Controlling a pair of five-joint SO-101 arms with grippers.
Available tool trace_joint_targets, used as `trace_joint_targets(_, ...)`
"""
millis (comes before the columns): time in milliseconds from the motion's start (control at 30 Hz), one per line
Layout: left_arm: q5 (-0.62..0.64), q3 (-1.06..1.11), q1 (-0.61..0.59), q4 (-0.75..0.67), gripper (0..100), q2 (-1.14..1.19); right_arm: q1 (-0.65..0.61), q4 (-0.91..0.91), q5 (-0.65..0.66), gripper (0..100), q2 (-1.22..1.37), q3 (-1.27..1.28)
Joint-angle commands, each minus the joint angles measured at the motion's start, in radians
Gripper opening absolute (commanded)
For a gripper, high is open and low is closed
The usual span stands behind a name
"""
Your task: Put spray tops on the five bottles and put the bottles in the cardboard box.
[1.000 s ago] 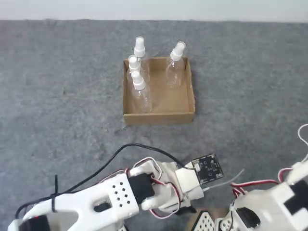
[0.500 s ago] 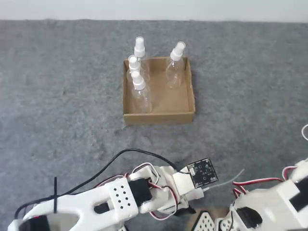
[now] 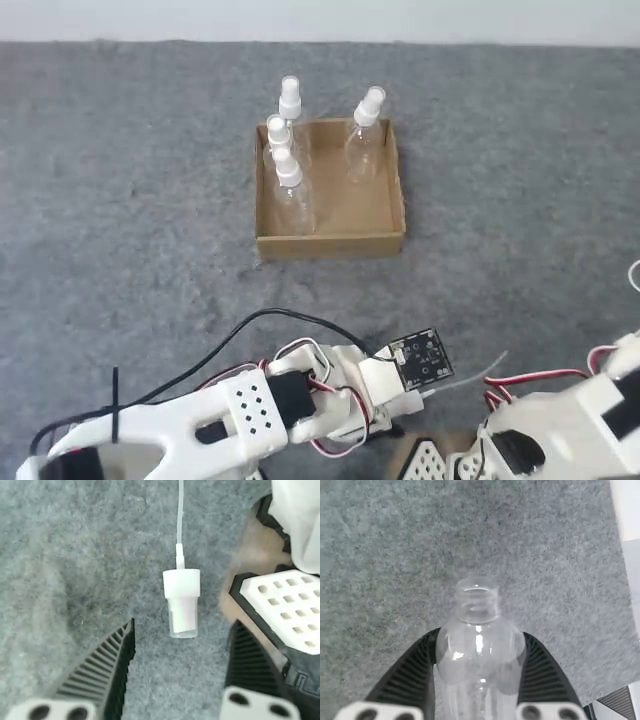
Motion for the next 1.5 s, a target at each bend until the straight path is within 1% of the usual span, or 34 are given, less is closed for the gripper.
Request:
trace_joint_targets(0,0.002,-0.062,-0.017,-0.026,25,0.046,0.001,0.018,-0.005,7.0,-0.025,-0.064)
trace_joint_targets(100,0.002,-0.157,-0.029,0.003,25,0.198,-0.001,0.018,-0.005,7.0,-0.025,-0.064)
trace_joint_targets(267,0.005,-0.355,-0.031,0.094,25,0.48,0.004,0.018,-0.005,7.0,-0.027,-0.064)
trace_joint_targets(400,0.006,-0.432,-0.032,0.135,24,0.577,0.007,0.018,-0.005,6.9,-0.025,-0.064)
trace_joint_targets(567,0.0,-0.435,-0.029,0.132,11,0.583,0.007,0.018,-0.005,6.9,-0.025,-0.064)
trace_joint_targets(633,0.0,-0.435,-0.029,0.13,8,0.583,0.005,0.018,-0.005,6.9,-0.025,-0.064)
trace_joint_targets(933,-0.003,-0.432,-0.028,0.133,5,0.582,0.005,0.018,-0.005,6.9,-0.025,-0.063)
trace_joint_targets(1033,-0.058,-0.435,-0.028,0.138,1,0.582,0.007,0.018,-0.005,6.9,-0.025,-0.063)
trace_joint_targets(1133,-0.081,-0.437,-0.029,0.186,1,0.559,0.007,0.018,-0.003,6.9,-0.024,-0.063)
trace_joint_targets(1267,-0.095,-0.424,-0.035,0.275,1,0.46,0.021,0.018,-0.003,7.0,-0.024,-0.063)
trace_joint_targets(1367,-0.183,-0.39,-0.1,0.287,1,0.396,0.022,0.018,0.029,6.9,-0.024,-0.063)
trace_joint_targets(1467,-0.308,-0.381,-0.219,0.358,1,0.342,0.031,0.018,0.043,6.9,-0.024,-0.058)
